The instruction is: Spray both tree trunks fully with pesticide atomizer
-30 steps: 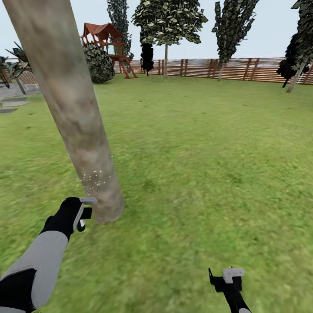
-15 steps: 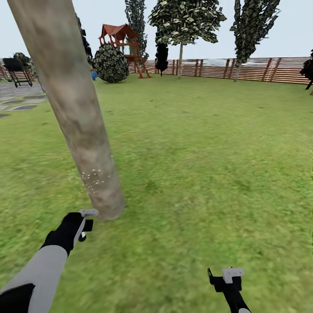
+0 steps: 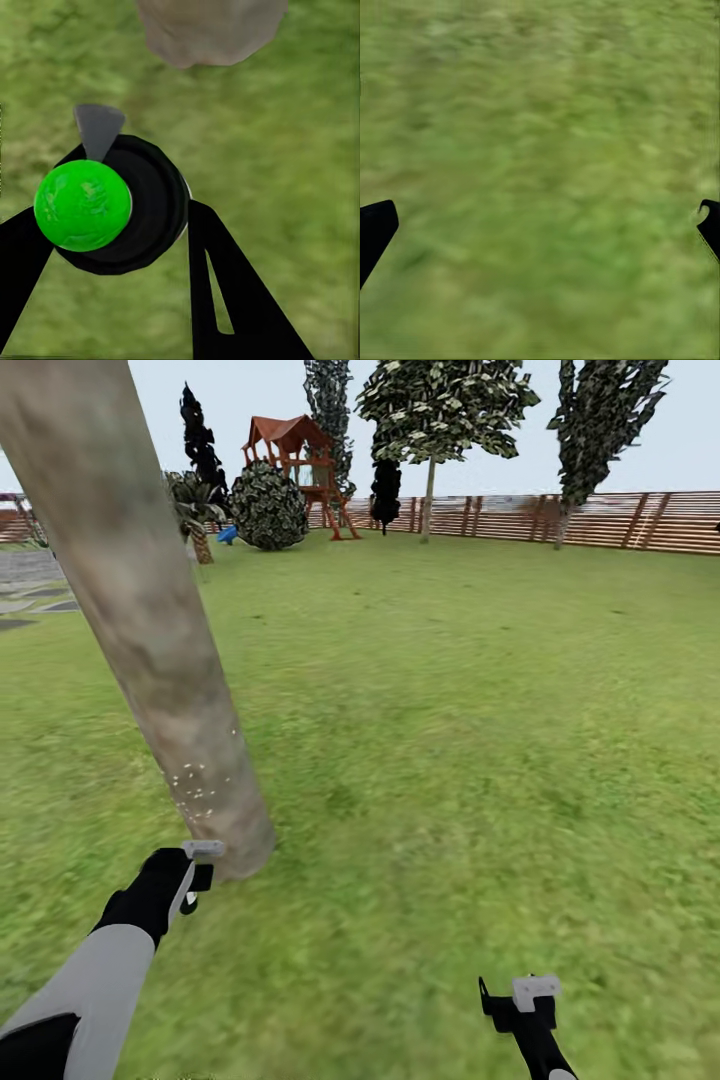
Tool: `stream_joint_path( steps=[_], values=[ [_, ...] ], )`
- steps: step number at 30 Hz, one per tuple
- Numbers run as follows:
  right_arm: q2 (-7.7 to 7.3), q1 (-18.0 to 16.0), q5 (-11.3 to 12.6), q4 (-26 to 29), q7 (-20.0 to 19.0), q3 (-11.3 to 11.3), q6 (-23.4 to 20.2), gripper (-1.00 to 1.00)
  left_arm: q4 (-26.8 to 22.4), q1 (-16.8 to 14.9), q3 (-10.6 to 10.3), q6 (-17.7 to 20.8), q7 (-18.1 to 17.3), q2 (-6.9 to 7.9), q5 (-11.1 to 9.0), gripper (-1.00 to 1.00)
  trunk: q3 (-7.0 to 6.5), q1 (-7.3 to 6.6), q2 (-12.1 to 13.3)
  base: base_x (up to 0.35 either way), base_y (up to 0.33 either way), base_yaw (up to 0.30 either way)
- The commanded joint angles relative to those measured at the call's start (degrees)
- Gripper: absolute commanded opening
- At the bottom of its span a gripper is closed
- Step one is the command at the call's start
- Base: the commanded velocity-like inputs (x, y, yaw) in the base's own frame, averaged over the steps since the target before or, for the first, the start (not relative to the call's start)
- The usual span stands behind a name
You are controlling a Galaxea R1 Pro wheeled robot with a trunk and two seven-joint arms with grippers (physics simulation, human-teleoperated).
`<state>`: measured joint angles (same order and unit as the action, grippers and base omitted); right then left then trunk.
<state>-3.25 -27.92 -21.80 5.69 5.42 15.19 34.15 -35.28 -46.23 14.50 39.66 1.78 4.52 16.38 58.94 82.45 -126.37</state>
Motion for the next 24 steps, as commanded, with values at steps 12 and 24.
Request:
stream_joint_path(
  steps=[12,24],
  values=[
    [0.00,0.0,-0.6,-0.1,0.4,0.2,0.1,1.00,0.0,0.0,0.0,0.2,0.2,0.02,-0.1,-1.00,0.05,0.00,0.0,0.003,-0.283,0.178],
    [0.00,0.0,-0.6,-0.1,0.4,0.2,0.1,1.00,0.0,0.0,0.0,0.2,0.2,-0.03,-0.1,-1.00,0.05,0.00,0.0,0.000,-0.283,0.043]
  ],
)
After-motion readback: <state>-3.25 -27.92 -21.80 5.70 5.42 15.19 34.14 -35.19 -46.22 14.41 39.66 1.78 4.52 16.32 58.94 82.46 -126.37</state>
